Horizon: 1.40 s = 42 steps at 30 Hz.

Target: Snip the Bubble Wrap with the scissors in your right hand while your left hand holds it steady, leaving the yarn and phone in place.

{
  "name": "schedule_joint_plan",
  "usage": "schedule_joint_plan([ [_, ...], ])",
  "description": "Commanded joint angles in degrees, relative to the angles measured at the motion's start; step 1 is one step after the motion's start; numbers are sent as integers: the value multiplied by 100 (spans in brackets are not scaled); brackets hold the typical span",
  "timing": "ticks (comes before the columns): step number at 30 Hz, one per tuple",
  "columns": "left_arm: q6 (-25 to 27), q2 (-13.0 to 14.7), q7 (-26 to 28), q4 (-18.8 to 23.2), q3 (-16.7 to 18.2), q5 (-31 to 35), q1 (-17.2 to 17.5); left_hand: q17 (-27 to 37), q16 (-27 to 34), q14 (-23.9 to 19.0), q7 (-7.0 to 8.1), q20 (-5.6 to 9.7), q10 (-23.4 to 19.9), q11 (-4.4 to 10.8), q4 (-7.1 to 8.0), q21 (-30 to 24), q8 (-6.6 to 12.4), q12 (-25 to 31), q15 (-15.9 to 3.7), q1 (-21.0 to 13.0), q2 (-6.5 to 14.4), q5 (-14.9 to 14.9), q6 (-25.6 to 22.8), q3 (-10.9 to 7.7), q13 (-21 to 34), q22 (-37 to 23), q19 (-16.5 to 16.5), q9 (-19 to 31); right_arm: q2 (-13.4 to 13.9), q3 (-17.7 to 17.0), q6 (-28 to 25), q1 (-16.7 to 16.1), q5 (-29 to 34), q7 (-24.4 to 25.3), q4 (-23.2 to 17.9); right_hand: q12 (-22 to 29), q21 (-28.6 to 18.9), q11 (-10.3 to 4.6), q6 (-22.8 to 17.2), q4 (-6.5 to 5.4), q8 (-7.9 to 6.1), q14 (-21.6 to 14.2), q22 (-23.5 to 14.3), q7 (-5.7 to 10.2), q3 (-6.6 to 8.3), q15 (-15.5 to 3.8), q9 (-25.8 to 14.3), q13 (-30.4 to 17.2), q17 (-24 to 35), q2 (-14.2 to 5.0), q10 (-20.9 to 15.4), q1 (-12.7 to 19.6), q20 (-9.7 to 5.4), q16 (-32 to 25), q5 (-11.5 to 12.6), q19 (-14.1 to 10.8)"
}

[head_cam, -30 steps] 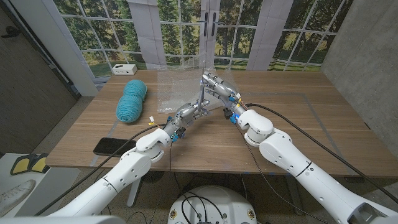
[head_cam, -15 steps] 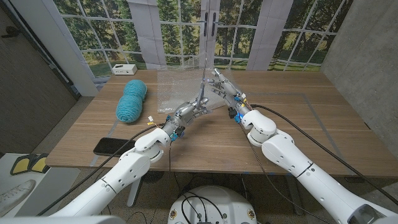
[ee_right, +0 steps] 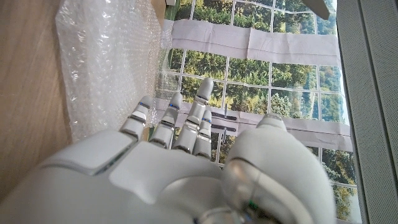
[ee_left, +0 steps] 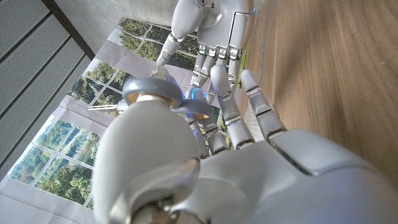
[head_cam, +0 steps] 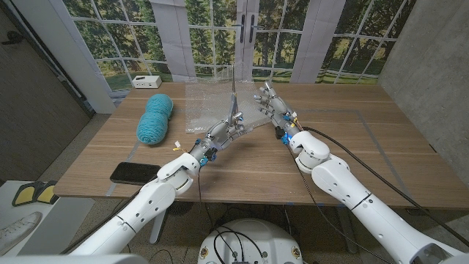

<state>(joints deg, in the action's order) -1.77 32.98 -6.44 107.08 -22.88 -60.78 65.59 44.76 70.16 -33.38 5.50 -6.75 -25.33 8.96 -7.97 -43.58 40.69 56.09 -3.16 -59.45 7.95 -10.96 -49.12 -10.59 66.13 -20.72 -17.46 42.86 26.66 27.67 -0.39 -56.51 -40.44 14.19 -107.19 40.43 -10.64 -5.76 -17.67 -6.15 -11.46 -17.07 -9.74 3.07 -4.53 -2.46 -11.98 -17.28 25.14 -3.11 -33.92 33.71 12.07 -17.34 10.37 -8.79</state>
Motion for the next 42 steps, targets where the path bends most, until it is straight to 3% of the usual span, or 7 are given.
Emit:
schedule_joint_plan([
  [1,560,39,801,527,217,-889,334,-28,35,-46,-422,14,-290,218,38,-47,530,1757,-852,76,84,31,-467,-91,4,-3,-7,533,86,-163,-163,-22,-458,-189,38,13,-22,-27,-1,-36,-27,-9,-31,-10,-13,-480,-12,13,15,-2,-128,-59,21,8,21,53],
  [10,1098,359,1771,1144,411,-1269,510,-39,71,-71,-405,23,-360,212,64,-101,507,1714,-852,192,15,44,-450,-39,-64,29,-30,453,127,-166,-228,-30,-549,-142,2,-5,-19,-57,18,-8,-30,22,-31,27,-8,-463,-8,45,-15,-6,-171,-66,22,30,28,74],
  [14,1246,468,2067,1380,456,-1401,574,-134,-3,-153,-515,37,-396,237,111,-140,422,1642,-818,435,-215,83,-519,109,-165,65,-64,245,158,-139,-236,-10,-543,-187,19,-12,-18,-86,8,7,-38,13,-31,33,-3,-474,-6,59,-27,-10,-198,-62,21,29,31,82],
  [24,1332,729,2515,1842,617,-1528,750,-211,-85,-180,-483,19,-395,213,129,-174,302,1582,-814,682,-453,105,-544,268,-228,141,-80,44,142,-104,-275,34,-610,-208,62,-17,-22,-104,-34,58,-62,-21,-31,71,15,-480,2,101,-52,-16,-314,-32,19,17,35,88],
  [31,1245,755,2598,1882,655,-1568,843,-279,-128,-188,-575,13,-384,197,111,-187,232,1538,-820,730,-476,91,-553,291,-277,202,-72,-46,137,-115,-270,49,-625,-184,77,-25,-25,-111,-52,80,-71,-54,-31,69,22,-500,6,123,-62,-19,-363,-26,19,3,36,90],
  [35,1222,775,2726,1943,720,-1660,928,-287,-128,-190,-466,9,-387,193,105,-192,231,1528,-814,738,-463,88,-527,289,-291,224,-67,-19,128,-135,-263,53,-658,-182,94,-33,-26,-113,-47,89,-70,-52,-31,72,23,-499,8,134,-67,-17,-376,-29,18,2,35,90],
  [42,1229,867,3151,2170,893,-1877,1180,-315,-121,-224,-518,0,-412,195,86,-236,199,1516,-801,759,-453,86,-547,293,-315,269,-103,-43,103,-157,-101,33,-688,-321,153,-21,-30,-89,-82,112,-84,-89,-31,41,23,-521,13,168,-80,-14,-499,-42,17,-14,34,88],
])
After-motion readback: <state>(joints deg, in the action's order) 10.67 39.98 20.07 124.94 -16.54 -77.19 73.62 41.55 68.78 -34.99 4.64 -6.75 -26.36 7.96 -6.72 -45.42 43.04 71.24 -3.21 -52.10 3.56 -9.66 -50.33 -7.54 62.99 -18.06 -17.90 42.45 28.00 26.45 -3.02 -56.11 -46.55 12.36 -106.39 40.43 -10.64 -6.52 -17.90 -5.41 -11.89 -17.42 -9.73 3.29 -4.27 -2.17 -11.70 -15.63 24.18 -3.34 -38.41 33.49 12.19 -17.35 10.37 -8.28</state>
